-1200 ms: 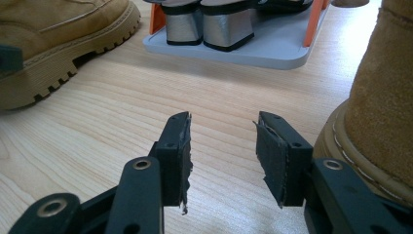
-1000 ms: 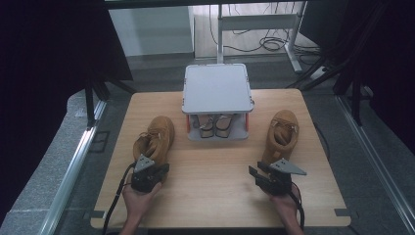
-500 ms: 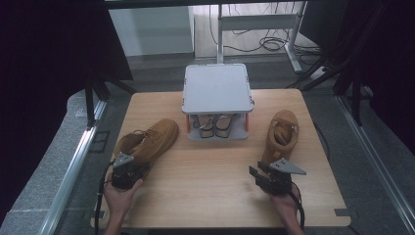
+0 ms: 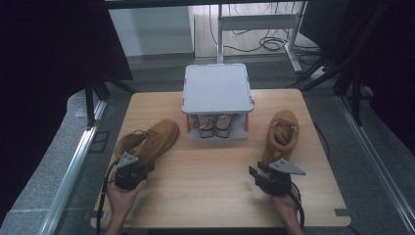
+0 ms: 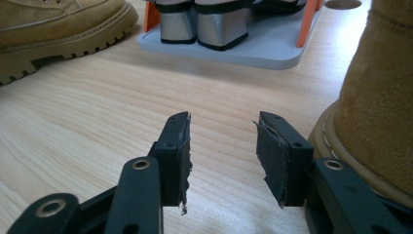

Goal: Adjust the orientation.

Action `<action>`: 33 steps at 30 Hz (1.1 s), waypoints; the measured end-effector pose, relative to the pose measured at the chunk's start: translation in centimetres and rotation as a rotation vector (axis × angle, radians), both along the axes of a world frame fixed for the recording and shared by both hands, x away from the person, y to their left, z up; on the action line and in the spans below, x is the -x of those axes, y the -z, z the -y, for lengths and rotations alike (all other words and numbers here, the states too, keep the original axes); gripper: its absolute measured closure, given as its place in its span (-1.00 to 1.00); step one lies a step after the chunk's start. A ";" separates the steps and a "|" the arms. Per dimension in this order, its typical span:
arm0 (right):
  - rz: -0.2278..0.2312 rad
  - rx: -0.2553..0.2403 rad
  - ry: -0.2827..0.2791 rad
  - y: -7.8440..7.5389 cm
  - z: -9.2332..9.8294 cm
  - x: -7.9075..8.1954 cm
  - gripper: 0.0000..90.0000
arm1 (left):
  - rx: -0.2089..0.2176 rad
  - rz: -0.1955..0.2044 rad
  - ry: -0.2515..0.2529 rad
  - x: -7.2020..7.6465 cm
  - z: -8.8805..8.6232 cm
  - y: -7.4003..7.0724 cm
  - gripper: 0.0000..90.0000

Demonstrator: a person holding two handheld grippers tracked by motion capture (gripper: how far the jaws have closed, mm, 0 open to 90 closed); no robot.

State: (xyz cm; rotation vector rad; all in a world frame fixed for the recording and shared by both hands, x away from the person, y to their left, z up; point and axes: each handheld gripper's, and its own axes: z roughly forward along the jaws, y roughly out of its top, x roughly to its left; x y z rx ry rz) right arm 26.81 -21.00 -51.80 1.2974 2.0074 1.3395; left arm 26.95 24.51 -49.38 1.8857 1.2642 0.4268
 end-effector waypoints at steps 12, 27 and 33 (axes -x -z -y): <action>0.036 0.049 -0.025 -0.2 -0.4 0.2 0.48 | -0.065 -0.007 0.081 0.3 3.3 0.2 0.13; 0.099 0.142 0.083 -0.3 -0.9 -1.0 1.00 | -0.048 -0.039 0.108 0.1 4.3 1.0 -0.02; 0.139 0.155 0.125 -0.3 -1.4 -1.5 1.00 | -0.038 0.007 0.091 0.3 4.5 1.0 0.00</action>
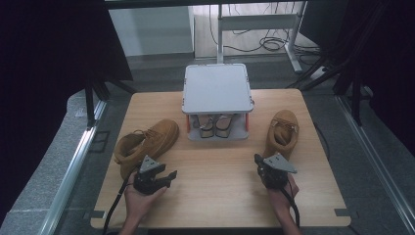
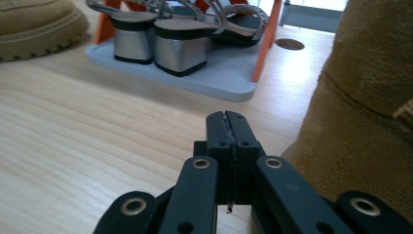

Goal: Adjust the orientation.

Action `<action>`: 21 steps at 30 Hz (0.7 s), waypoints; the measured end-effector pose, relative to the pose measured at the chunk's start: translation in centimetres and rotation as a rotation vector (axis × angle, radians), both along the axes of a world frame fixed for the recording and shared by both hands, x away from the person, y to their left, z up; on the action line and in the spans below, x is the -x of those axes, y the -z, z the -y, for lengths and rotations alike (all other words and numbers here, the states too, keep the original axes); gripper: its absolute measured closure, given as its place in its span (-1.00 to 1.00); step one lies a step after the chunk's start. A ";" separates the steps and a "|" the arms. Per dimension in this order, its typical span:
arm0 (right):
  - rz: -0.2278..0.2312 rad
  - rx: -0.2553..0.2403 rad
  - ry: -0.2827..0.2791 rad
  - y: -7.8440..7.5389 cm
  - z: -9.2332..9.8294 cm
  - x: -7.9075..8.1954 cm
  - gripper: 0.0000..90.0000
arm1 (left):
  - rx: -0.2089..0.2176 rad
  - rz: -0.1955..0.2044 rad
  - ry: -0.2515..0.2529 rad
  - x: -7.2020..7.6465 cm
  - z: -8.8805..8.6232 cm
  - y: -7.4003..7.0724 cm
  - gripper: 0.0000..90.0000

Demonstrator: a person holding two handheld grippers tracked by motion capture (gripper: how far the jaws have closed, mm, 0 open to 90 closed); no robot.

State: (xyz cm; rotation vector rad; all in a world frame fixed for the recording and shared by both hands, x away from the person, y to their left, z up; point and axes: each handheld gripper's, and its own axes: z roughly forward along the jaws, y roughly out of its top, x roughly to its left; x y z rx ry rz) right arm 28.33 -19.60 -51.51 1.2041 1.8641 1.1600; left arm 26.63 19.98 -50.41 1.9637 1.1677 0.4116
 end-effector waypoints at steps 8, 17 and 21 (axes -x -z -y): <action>-0.038 0.028 0.079 0.9 1.1 -0.6 1.00 | -0.003 -0.003 0.000 0.0 -0.1 0.1 0.00; -0.043 0.008 0.068 0.9 1.5 -0.3 1.00 | -0.007 -0.005 -0.007 -0.1 -0.4 0.1 -0.02; -0.045 -0.001 0.068 0.7 1.9 0.1 1.00 | -0.003 -0.007 -0.016 -0.2 -0.7 0.2 -0.03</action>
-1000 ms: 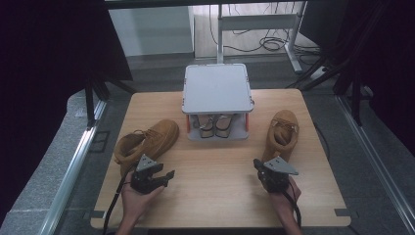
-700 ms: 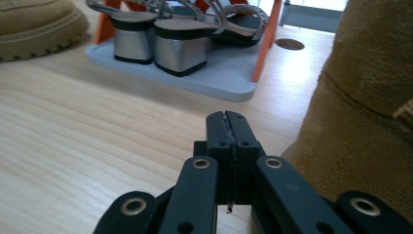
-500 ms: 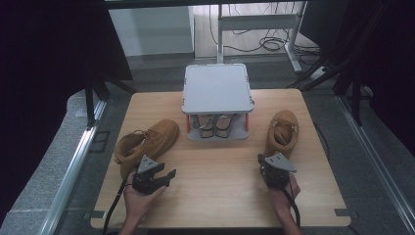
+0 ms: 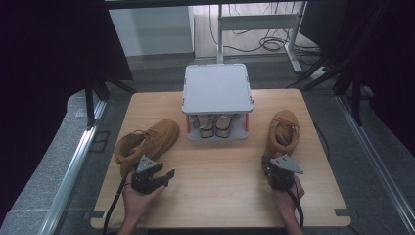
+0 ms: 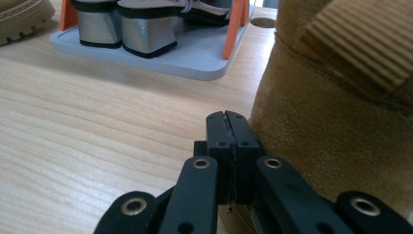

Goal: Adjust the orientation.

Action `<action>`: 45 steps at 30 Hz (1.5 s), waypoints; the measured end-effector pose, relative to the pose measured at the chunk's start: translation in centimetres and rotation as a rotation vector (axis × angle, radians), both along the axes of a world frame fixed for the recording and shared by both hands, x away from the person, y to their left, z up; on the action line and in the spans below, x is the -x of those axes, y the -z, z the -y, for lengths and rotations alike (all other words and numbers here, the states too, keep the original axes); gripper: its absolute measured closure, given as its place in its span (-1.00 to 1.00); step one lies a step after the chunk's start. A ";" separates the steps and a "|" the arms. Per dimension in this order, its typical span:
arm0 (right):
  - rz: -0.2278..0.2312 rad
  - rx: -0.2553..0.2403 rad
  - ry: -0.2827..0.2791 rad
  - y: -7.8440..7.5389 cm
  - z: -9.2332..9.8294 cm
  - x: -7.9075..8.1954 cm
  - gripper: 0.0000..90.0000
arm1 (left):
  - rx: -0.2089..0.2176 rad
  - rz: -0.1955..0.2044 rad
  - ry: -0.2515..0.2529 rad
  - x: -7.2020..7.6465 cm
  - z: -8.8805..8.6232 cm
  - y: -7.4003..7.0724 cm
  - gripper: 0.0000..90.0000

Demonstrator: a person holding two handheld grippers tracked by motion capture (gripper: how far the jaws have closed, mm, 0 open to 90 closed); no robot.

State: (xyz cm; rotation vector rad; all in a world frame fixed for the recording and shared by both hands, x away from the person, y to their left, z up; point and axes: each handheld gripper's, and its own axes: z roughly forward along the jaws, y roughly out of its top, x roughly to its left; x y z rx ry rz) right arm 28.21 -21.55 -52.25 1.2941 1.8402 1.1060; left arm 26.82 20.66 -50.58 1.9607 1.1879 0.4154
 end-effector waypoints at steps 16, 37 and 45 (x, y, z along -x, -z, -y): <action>-0.027 -0.052 0.061 -0.3 4.4 2.4 1.00 | 0.001 -0.010 -0.037 -0.1 -0.5 0.2 -0.06; -0.015 -0.110 0.183 -0.3 10.6 3.3 1.00 | 0.008 -0.013 -0.048 -0.3 -0.9 0.2 -0.06; -0.003 -0.103 0.142 -0.4 9.8 3.2 1.00 | 0.010 -0.012 -0.046 -0.2 -0.9 0.2 -0.06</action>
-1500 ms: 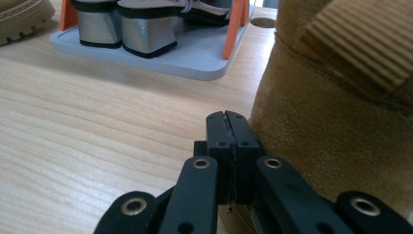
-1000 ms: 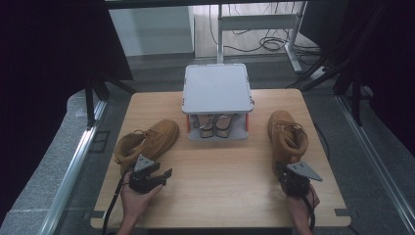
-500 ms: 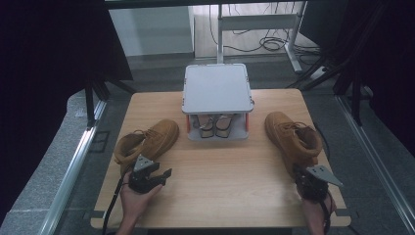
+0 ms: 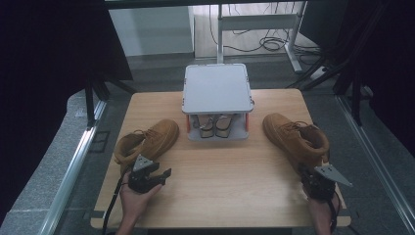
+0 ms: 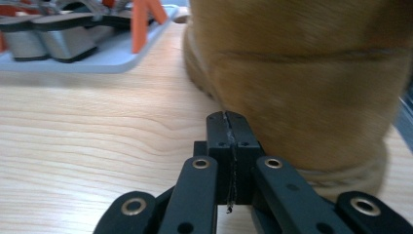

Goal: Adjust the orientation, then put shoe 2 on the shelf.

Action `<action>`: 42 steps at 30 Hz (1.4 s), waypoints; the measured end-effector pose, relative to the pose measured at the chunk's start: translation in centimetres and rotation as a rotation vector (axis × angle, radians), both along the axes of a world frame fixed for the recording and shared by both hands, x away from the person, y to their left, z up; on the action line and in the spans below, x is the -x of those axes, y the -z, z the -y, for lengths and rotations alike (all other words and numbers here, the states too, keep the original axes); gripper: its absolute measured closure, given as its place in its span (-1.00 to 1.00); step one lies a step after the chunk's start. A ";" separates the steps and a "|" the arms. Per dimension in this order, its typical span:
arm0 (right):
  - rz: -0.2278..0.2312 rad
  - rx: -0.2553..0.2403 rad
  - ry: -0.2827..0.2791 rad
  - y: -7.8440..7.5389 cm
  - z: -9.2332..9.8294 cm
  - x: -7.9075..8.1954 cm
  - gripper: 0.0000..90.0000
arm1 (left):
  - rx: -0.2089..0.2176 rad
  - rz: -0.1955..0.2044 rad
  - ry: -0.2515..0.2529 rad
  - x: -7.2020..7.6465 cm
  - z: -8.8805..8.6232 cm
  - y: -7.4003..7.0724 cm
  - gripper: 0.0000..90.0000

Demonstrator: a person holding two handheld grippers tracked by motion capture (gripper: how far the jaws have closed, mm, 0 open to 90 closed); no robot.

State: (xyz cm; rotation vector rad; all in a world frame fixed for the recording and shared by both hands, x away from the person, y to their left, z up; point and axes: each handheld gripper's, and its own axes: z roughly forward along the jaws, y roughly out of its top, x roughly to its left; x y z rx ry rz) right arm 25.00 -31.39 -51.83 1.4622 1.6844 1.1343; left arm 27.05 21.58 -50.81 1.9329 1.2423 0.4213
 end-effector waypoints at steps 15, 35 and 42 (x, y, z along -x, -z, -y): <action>0.008 0.000 -0.152 -0.1 -3.0 0.0 0.96 | 0.007 0.014 0.006 0.3 0.2 -0.4 -0.07; -0.007 -0.061 -0.288 -0.2 -4.0 -0.3 0.54 | 0.078 0.209 -0.032 2.5 -2.6 -9.4 -0.05; -0.009 -0.058 -0.296 -0.2 -4.6 -0.3 0.42 | 0.038 0.174 -0.157 0.0 -7.6 -11.2 -0.11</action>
